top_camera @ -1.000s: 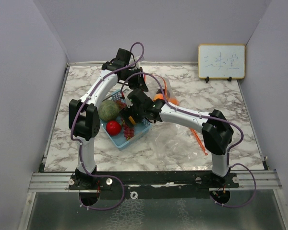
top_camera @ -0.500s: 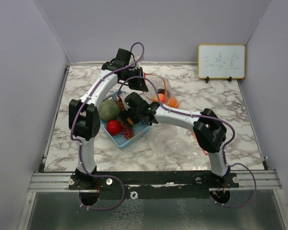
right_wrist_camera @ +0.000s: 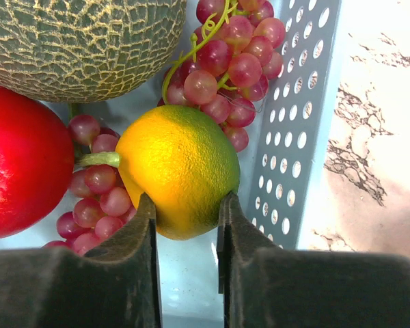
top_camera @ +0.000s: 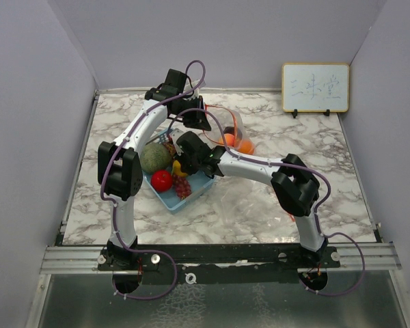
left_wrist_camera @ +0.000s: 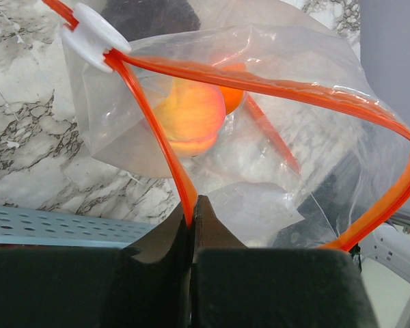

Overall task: Place the food in the zip-top bag and seal the zipper
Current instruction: Pick up the fake fruit from the bin.

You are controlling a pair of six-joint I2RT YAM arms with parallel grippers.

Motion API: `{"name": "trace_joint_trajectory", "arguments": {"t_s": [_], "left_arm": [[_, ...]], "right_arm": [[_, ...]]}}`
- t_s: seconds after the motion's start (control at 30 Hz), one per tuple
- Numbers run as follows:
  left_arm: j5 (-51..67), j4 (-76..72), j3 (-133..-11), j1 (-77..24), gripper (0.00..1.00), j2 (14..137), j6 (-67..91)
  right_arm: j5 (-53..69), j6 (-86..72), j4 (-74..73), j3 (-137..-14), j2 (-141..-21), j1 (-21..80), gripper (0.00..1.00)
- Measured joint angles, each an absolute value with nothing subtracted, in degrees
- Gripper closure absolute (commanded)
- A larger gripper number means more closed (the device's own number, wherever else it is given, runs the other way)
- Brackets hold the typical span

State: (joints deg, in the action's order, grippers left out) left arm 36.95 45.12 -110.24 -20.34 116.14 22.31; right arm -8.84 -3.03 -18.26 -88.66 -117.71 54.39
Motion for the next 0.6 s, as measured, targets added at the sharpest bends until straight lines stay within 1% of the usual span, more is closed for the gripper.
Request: {"name": "trace_joint_trajectory", "arguments": {"t_s": [0.2, 0.47, 0.6], "left_arm": [[36.95, 45.15, -110.24, -20.34, 1.0, 116.14, 22.31], [36.95, 45.15, -110.24, -20.34, 1.0, 116.14, 22.31], [36.95, 45.15, -110.24, -20.34, 1.0, 116.14, 22.31]], "right_arm": [[-8.71, -2.28, -20.75, -87.99, -113.3, 54.39, 0.95], [-5.52, -1.72, -25.61, -89.19, -97.8, 54.37, 0.95], [-7.57, 0.45, -28.36, -92.2, -92.77, 54.37, 0.96]]}}
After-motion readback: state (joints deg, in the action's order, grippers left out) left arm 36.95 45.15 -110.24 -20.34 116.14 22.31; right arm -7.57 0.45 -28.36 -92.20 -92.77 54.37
